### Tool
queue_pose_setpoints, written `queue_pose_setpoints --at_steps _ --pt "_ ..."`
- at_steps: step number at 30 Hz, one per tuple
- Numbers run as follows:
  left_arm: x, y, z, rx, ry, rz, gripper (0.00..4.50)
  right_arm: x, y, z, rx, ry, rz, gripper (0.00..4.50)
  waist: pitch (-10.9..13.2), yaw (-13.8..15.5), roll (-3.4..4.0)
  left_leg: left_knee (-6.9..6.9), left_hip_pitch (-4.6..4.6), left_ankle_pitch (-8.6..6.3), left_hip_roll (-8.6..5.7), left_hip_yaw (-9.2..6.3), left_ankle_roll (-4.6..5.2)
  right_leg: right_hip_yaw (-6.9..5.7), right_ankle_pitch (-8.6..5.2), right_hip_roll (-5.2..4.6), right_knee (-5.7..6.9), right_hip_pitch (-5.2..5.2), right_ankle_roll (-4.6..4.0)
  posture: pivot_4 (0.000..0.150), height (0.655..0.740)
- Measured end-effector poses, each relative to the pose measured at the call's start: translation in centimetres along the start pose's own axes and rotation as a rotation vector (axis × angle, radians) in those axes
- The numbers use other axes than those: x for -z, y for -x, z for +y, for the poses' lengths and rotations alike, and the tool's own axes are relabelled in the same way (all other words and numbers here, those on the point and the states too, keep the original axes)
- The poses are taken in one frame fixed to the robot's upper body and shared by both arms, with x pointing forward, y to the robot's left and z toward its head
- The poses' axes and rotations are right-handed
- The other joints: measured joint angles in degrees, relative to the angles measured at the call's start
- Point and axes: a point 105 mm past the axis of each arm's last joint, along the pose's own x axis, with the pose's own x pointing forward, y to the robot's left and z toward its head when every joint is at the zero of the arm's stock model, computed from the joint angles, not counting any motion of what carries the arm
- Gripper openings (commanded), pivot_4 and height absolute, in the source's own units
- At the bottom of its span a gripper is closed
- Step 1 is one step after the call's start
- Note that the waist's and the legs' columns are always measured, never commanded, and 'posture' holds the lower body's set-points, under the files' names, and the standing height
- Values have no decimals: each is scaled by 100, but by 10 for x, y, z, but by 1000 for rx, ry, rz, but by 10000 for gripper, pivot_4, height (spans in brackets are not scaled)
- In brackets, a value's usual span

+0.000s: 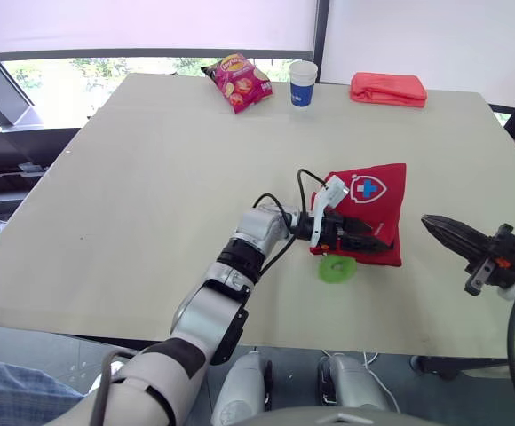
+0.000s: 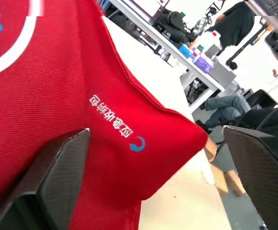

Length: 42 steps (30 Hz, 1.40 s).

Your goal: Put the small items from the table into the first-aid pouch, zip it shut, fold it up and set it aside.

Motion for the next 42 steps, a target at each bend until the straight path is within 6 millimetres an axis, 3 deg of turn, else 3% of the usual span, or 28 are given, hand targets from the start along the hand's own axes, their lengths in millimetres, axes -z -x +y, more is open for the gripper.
queue_pose_setpoints --at_steps 8,19,26,32,35,38,42 --pt "1 0 -2 23 -11 1 44736 2 -6 -3 17 -4 16 0 0 -5 0 0 -2 -1 0 -1 1 -1 0 0 -2 0 0 1500 7400" --pt "2 7 -5 45 -27 4 44736 71 -59 -36 42 -58 131 0 0 -18 3 -3 -5 -1 0 -2 2 1 1 9 -4 -4 -3 1500 7400" --pt "4 17 -9 50 -108 -26 44736 109 -71 -28 5 -60 191 0 -2 -56 6 -5 -1 -1 2 4 2 9 8 10 -3 -3 -13 1500 7400" --pt "-11 52 -20 -12 -429 -31 44736 124 -69 -27 22 -68 218 0 -3 -169 7 1 17 1 8 10 0 14 14 8 19 0 -23 1500 7400" --pt "-19 92 -26 -117 -581 41 44736 131 -68 -24 21 -79 231 0 -3 -206 7 -3 20 1 16 13 0 31 14 9 27 -4 -25 1500 7400" --pt "-35 117 -34 -189 -655 45 44736 132 -68 -24 22 -69 236 0 -5 -168 6 0 23 2 14 11 -2 23 10 8 30 -1 -23 1500 7400" --pt "-34 137 -42 -240 -676 84 44736 133 -70 -22 15 -67 237 0 -7 -185 3 -1 28 1 13 25 -2 22 2 6 30 -2 -8 1500 7400"
